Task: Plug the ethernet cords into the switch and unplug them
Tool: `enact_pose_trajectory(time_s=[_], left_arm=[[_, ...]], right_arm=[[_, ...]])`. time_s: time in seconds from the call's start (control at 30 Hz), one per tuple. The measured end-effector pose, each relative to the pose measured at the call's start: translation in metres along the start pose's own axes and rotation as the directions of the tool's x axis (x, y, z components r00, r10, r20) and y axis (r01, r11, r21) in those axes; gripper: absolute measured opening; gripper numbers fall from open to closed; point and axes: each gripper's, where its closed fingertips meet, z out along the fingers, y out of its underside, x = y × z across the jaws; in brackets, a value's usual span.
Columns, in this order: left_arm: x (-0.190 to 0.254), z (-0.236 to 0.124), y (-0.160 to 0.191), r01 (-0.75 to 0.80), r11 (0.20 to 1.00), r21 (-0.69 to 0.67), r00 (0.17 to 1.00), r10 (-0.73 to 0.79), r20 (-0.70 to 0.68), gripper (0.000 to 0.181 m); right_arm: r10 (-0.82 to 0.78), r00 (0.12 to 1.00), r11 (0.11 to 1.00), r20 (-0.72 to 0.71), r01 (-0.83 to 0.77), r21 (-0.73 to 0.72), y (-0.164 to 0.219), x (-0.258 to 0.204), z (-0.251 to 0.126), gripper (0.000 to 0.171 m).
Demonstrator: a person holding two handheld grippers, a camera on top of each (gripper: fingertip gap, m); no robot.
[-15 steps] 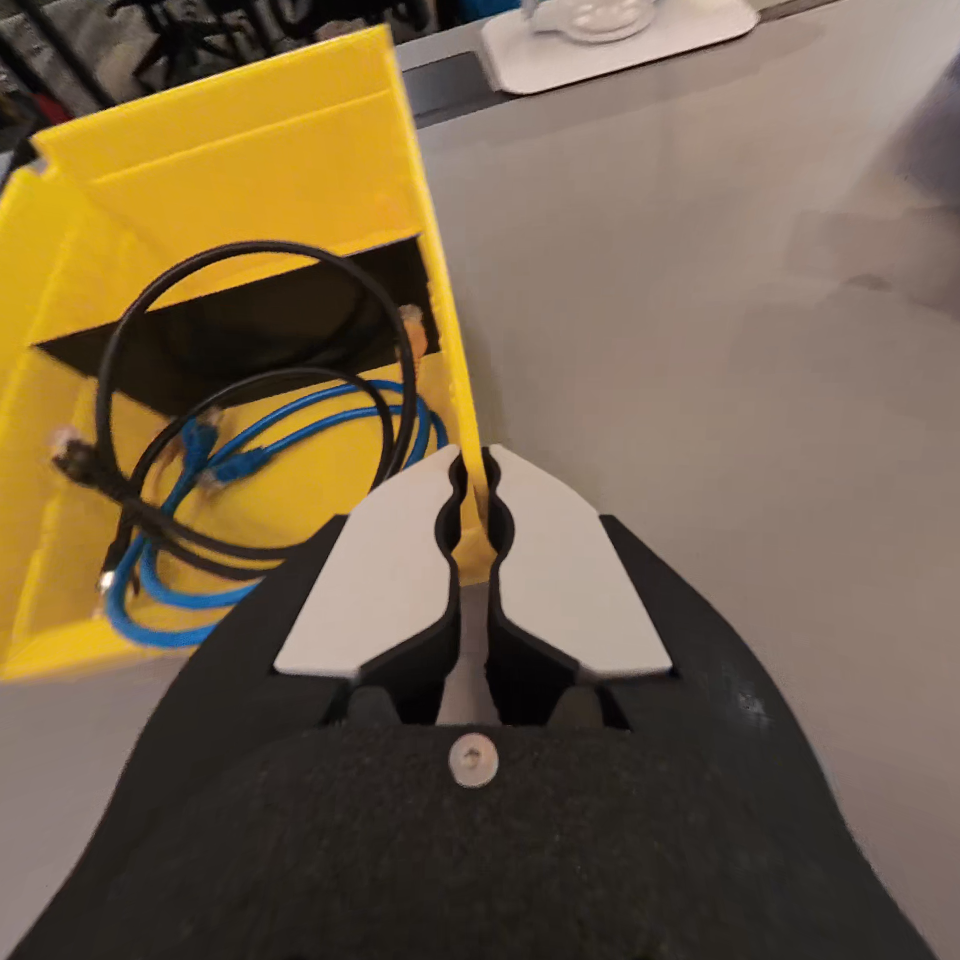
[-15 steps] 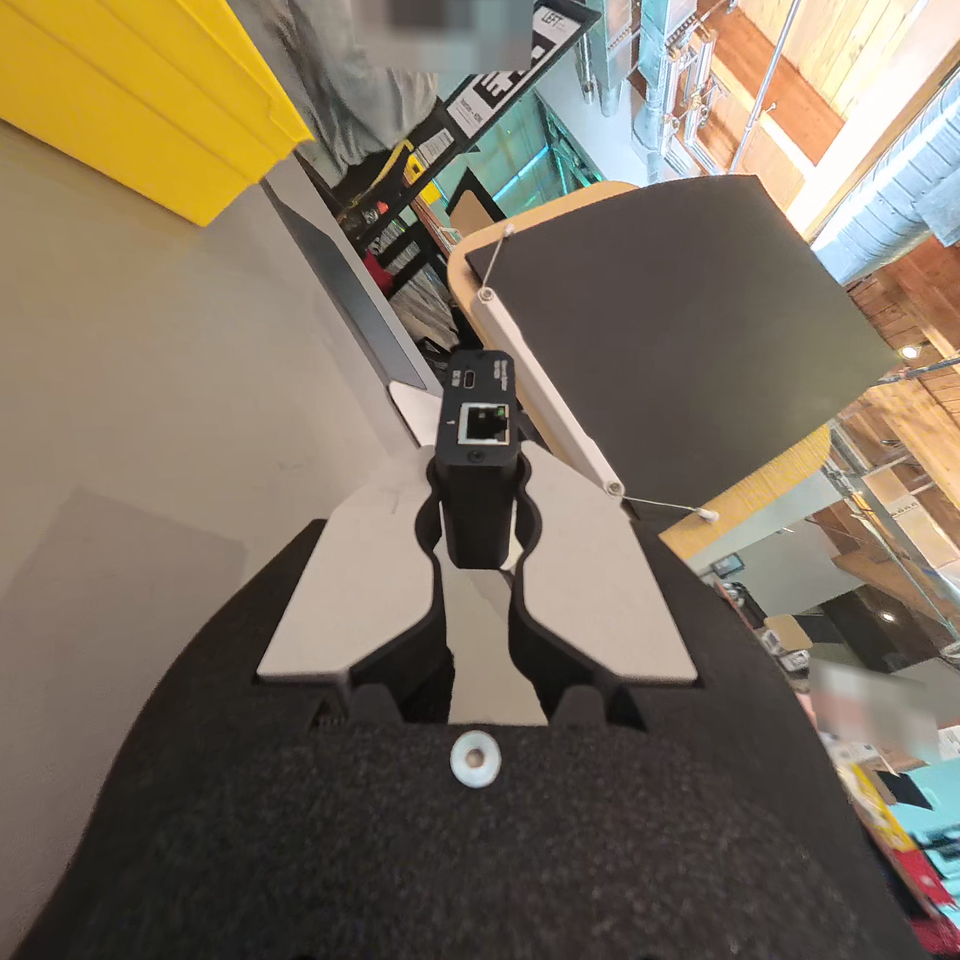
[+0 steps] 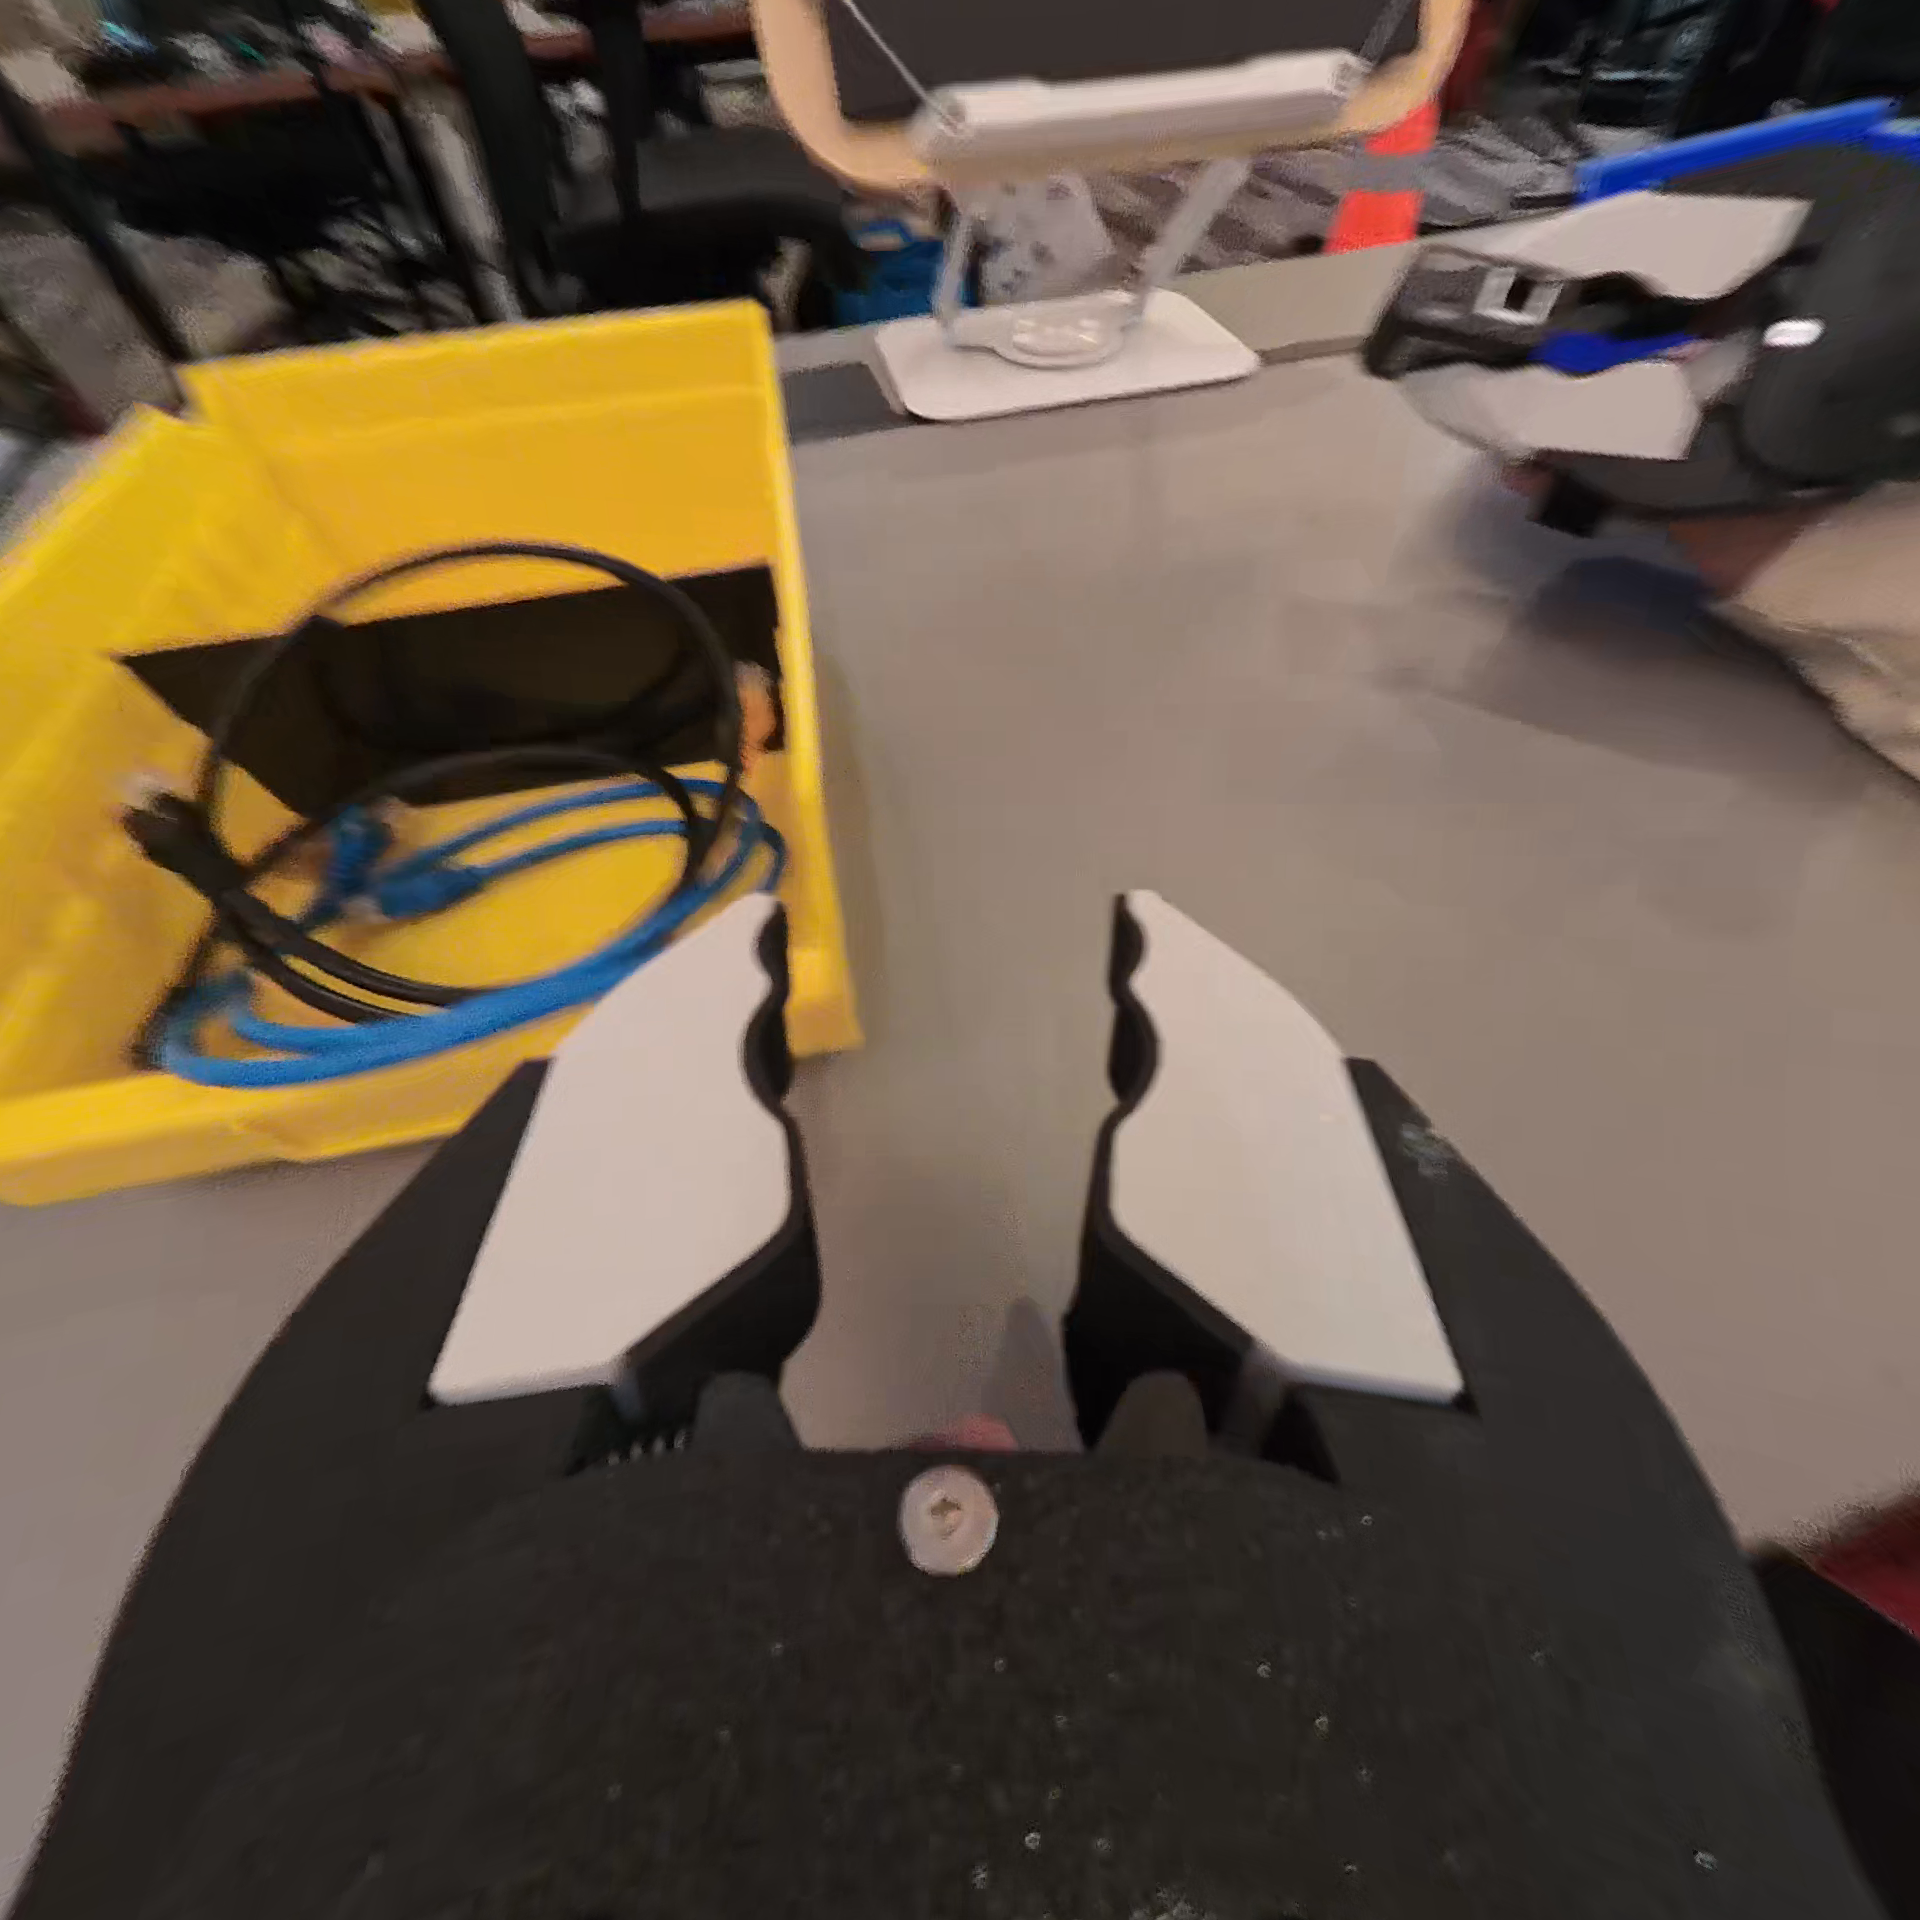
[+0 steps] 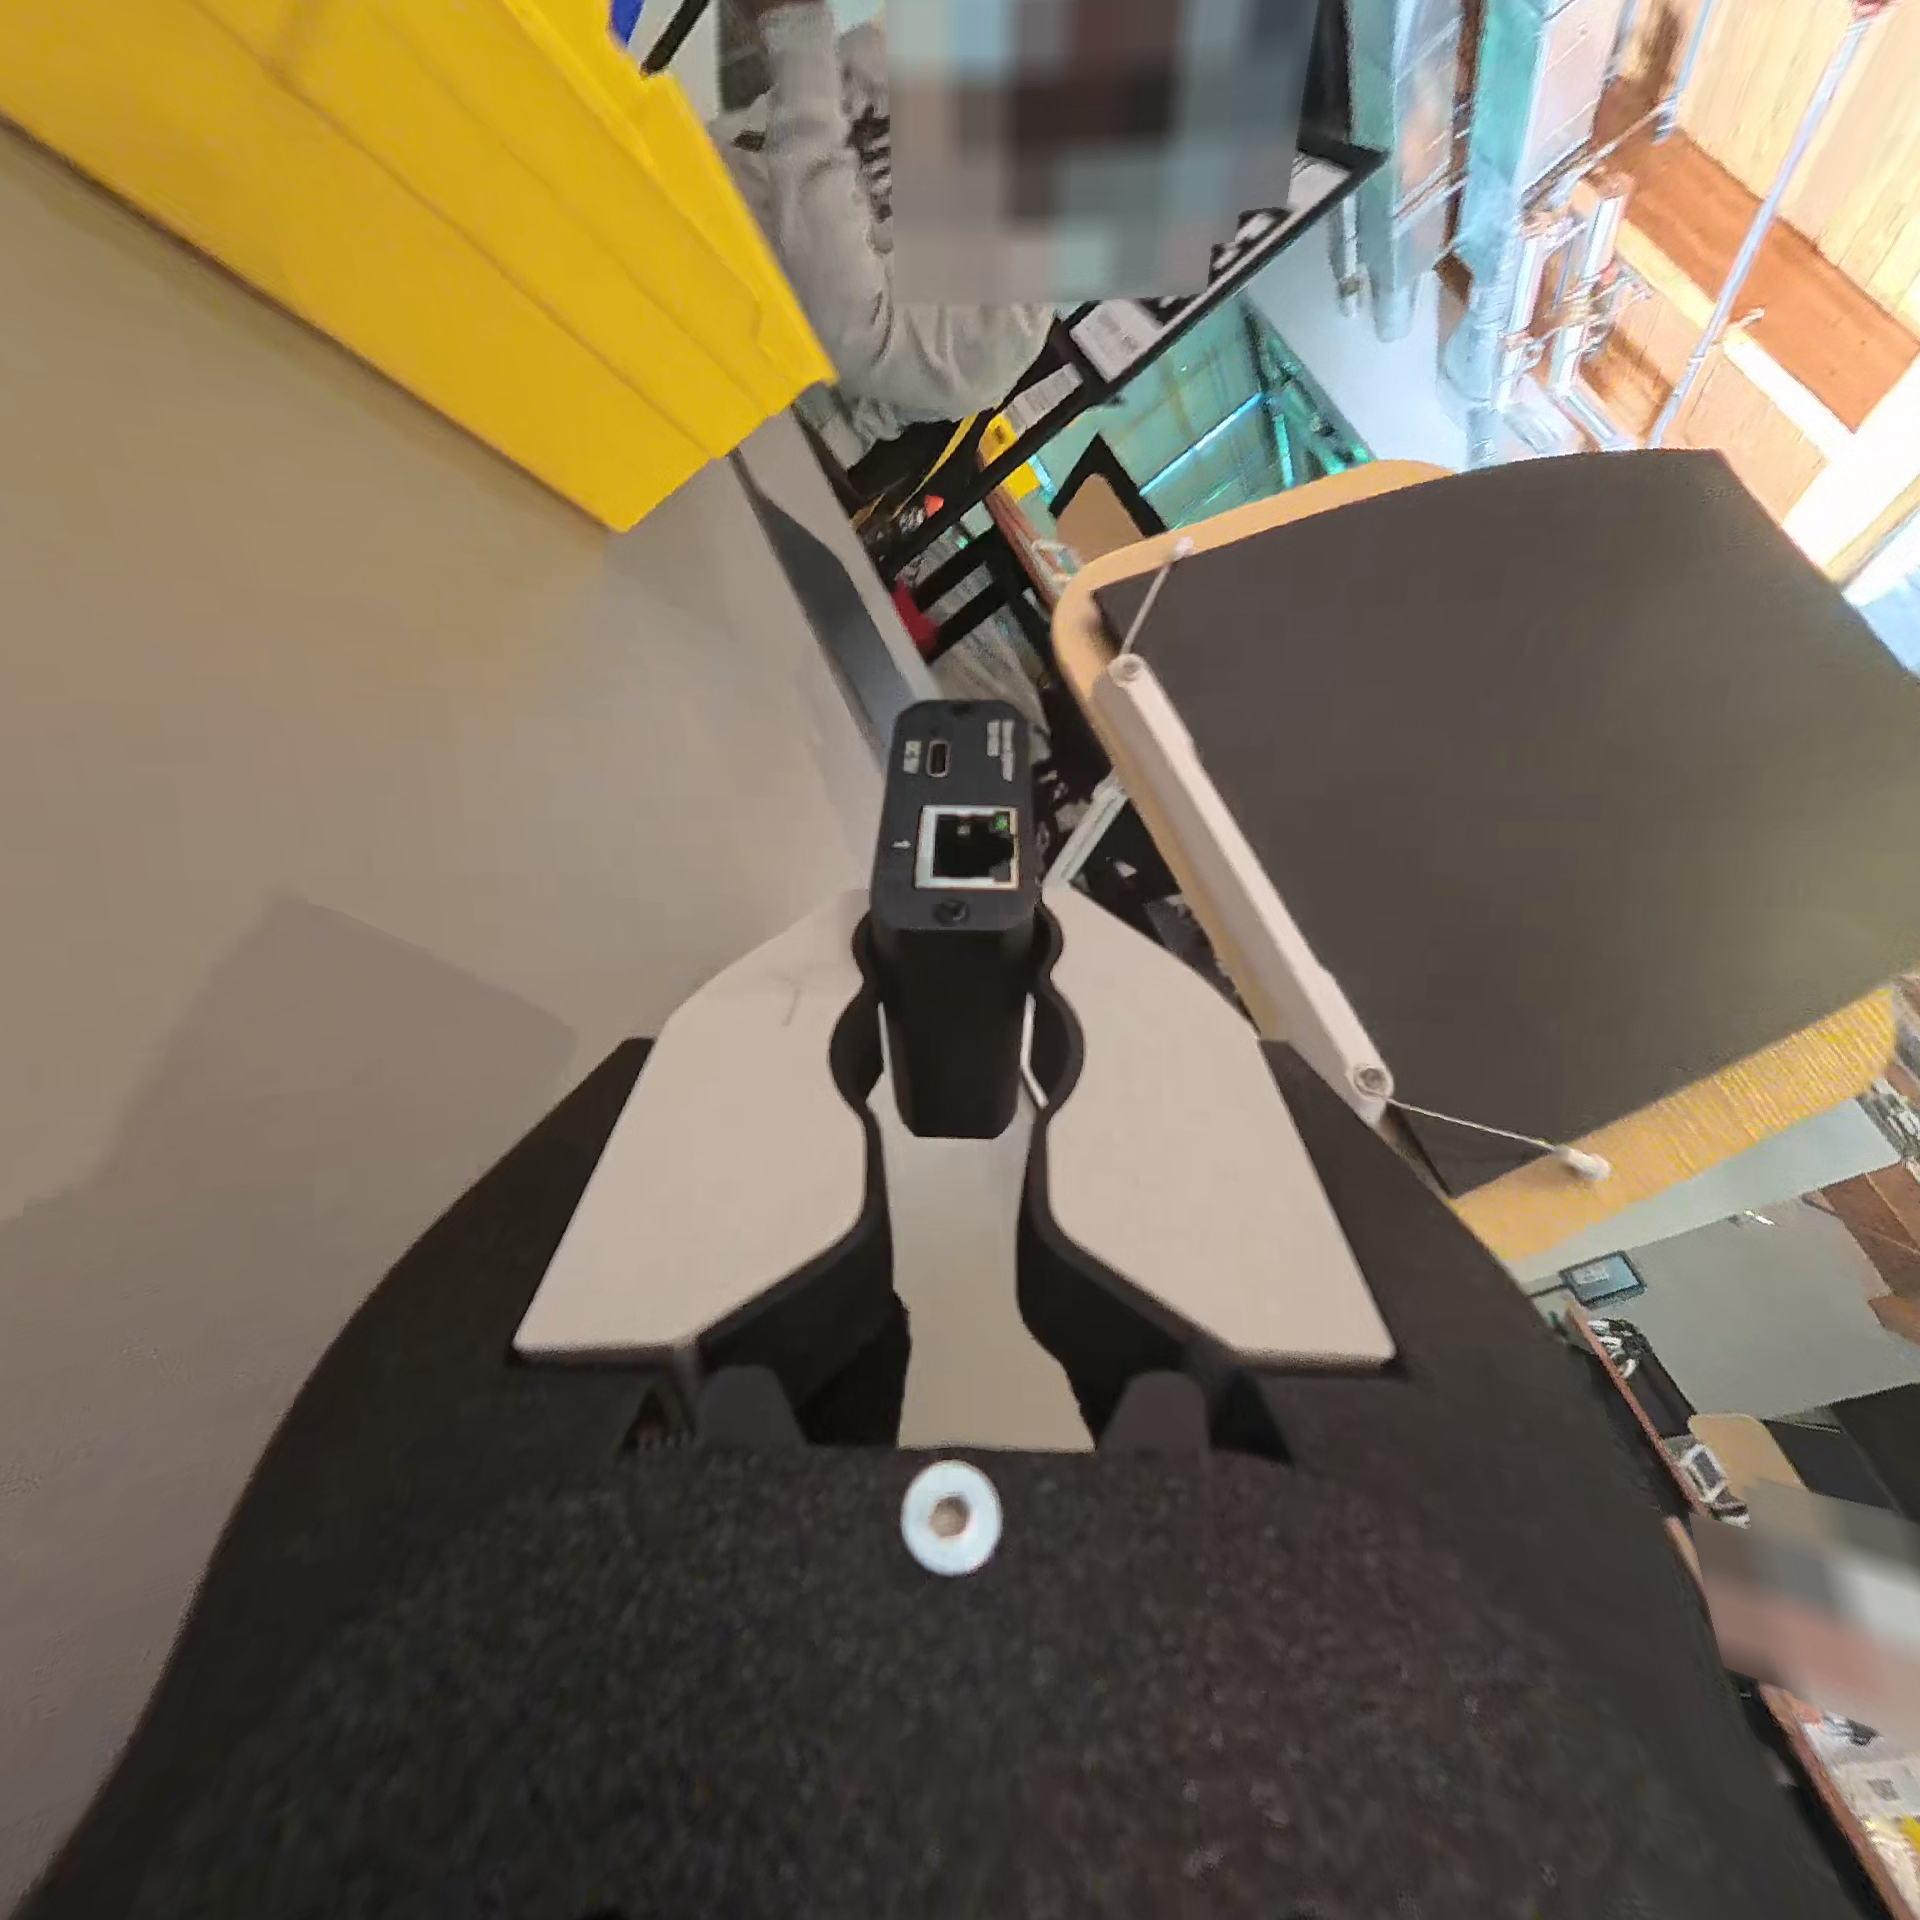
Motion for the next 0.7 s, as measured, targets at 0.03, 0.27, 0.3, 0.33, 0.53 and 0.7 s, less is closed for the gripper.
enact_pose_trajectory(time_s=[0.03, 0.27, 0.3, 0.33, 0.53, 0.7], left_arm=[[0.010, -0.003, 0.008, 0.028, 0.999, -0.024, 0.998, -0.029, -0.054, 0.067], [0.027, -0.018, 0.006, 0.135, 0.991, -0.001, 0.976, -0.133, -0.173, 0.059], [0.024, -0.017, 0.008, 0.109, 0.994, -0.002, 0.982, -0.108, -0.157, 0.058], [0.022, -0.016, 0.011, 0.084, 0.996, -0.013, 0.986, -0.085, -0.143, 0.058], [-0.005, -0.014, 0.020, 0.125, 0.990, -0.061, 0.990, -0.128, -0.053, 0.050], [-0.080, -0.007, 0.030, 0.204, 0.967, -0.150, 0.966, -0.174, 0.192, 0.043]], right_arm=[[-0.033, 0.999, 0.999, 0.019, 0.034, -0.024, 0.002, -0.006, 0.002, 0.024], [-0.130, 0.990, 0.989, 0.064, 0.134, -0.068, 0.005, -0.022, 0.009, 0.024], [-0.125, 0.990, 0.989, 0.061, 0.129, -0.067, 0.005, -0.021, 0.008, 0.024], [-0.120, 0.991, 0.990, 0.059, 0.124, -0.066, 0.005, -0.021, 0.008, 0.024], [-0.120, 0.989, 0.990, 0.083, 0.125, -0.058, 0.004, -0.025, 0.008, 0.024], [-0.203, 0.972, 0.976, 0.118, 0.211, -0.060, 0.003, -0.039, 0.010, 0.024]])
